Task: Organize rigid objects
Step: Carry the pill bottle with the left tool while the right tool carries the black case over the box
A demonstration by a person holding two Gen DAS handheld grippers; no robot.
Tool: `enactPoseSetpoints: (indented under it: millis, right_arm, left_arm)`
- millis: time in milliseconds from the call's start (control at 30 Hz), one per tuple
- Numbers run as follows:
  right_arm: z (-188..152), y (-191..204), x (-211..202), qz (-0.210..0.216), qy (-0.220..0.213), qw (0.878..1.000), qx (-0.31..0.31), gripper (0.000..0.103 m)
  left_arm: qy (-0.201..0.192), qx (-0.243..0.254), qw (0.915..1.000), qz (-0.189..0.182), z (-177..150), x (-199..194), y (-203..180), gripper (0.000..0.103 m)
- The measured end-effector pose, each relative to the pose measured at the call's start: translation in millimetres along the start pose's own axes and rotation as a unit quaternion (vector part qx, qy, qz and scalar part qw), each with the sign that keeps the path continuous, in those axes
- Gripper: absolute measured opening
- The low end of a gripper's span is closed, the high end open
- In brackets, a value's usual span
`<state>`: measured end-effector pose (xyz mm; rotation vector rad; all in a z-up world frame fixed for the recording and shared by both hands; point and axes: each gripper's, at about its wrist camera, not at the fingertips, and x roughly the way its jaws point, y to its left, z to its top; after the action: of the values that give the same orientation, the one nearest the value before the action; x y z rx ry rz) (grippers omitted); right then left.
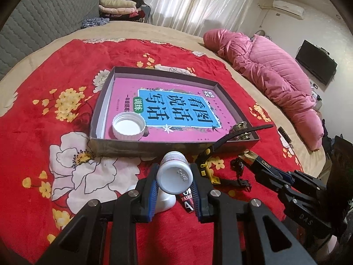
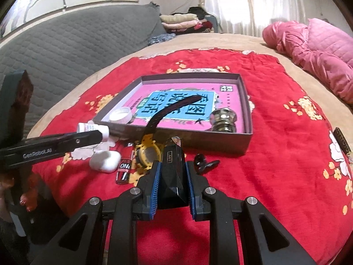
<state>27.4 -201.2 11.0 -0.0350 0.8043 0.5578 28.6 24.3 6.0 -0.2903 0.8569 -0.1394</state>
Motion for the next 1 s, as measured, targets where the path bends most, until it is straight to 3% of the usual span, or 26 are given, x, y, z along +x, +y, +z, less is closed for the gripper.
enactPoseSetpoints:
  millis: [1000]
  right_arm:
    - [19.4,-13.9,25.4,-0.026,-0.023,0.999,0.003,0.023]
  left_arm:
    - [-0.028,0.006,0.9996,0.007,20.1,24.0,-2.8,0.027]
